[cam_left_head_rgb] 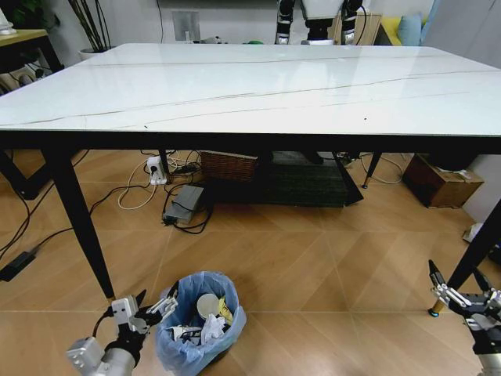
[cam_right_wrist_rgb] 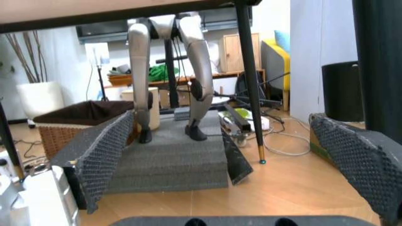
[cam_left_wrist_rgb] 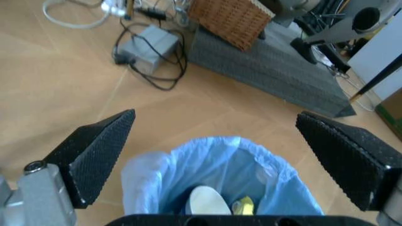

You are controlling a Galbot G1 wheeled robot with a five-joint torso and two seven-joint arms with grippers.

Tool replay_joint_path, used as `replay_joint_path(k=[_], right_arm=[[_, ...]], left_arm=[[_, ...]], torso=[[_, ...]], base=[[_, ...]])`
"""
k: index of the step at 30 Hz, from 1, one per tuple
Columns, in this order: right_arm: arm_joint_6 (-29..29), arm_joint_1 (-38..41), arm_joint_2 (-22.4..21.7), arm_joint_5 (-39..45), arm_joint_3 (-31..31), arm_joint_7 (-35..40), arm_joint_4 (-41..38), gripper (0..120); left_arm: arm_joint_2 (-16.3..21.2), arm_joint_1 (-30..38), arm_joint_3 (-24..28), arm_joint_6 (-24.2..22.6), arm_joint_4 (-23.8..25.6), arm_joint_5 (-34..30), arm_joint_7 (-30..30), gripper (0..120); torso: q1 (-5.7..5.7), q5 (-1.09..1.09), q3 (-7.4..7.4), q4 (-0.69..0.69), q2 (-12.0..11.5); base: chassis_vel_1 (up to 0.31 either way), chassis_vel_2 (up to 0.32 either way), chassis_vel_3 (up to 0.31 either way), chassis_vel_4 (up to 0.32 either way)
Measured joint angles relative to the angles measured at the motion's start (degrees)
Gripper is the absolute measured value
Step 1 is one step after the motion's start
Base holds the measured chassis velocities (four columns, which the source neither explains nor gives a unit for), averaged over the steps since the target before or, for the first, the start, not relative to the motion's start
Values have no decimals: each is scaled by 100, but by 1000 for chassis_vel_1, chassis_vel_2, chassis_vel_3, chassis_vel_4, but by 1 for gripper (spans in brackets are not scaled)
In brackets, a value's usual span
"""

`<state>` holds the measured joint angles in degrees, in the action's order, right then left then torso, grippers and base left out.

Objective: Pick up the trash bin and place the trash from the table into it.

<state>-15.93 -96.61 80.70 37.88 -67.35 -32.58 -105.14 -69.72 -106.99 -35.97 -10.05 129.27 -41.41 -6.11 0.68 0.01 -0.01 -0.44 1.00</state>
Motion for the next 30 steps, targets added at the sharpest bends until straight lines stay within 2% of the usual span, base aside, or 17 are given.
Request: replay_joint_path(k=[14,21,30], right_arm=[[78,-68,145,160,35,349,-237,100],[-3,-431,-72,-386,86,475,-158,100],[-17,-727,-220,-394,266,874,-237,100]], left_arm=[[72,-148,-181,129,408,523,-133,100],[132,-345,-203,199,564,969,-60,100],[122,-433,-111,367,562,1267,85,100]], torso=[[0,-1,0,0,0],[0,-1,0,0,0],[0,-1,0,0,0]], base=[[0,0,0,0],[0,0,0,0],[0,0,0,0]])
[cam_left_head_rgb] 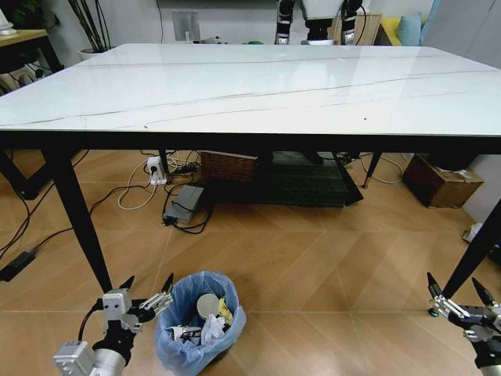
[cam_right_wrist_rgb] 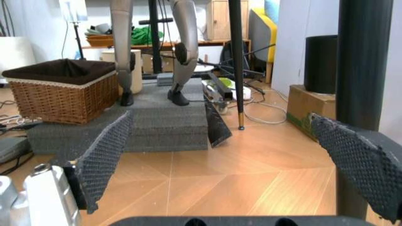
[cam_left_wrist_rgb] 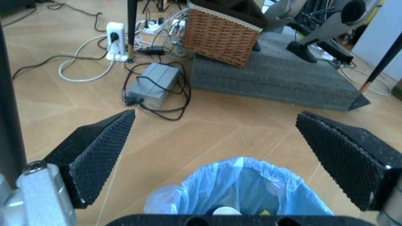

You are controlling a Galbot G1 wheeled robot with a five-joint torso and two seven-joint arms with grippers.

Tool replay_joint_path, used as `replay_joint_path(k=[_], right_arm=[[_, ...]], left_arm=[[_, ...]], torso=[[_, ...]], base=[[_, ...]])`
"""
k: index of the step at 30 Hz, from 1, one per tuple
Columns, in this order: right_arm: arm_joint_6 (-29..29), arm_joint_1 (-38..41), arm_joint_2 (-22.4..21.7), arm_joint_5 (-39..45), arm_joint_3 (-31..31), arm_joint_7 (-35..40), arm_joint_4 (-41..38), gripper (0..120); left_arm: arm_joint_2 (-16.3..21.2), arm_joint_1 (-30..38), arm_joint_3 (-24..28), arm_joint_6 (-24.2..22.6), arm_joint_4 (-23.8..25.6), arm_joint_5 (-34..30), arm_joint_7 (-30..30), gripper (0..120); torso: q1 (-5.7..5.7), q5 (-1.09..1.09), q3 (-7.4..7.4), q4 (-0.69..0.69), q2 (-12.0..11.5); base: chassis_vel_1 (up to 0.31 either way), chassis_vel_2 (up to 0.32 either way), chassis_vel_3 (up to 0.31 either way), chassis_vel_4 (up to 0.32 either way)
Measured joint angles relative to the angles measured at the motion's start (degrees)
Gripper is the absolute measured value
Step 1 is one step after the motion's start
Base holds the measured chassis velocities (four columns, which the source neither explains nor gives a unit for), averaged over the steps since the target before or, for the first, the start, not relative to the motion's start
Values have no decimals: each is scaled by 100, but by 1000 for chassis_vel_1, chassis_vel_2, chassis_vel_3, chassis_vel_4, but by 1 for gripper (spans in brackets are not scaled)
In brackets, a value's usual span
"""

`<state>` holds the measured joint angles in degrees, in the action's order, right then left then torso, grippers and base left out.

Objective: Pick up the trash bin and place the trash from the table into it.

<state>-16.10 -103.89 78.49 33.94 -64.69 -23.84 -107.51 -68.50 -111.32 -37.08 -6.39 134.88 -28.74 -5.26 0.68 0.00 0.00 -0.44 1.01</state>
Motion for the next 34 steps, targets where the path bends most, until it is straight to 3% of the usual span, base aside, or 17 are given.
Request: replay_joint_path(k=[34], right_arm=[[-8,-63,-7,46,14,-1,-56,100]], left_arm=[[-71,-78,107,86,-70,117,31,100]], torso=[[0,0,0,0,0]], base=[[0,0,0,0]])
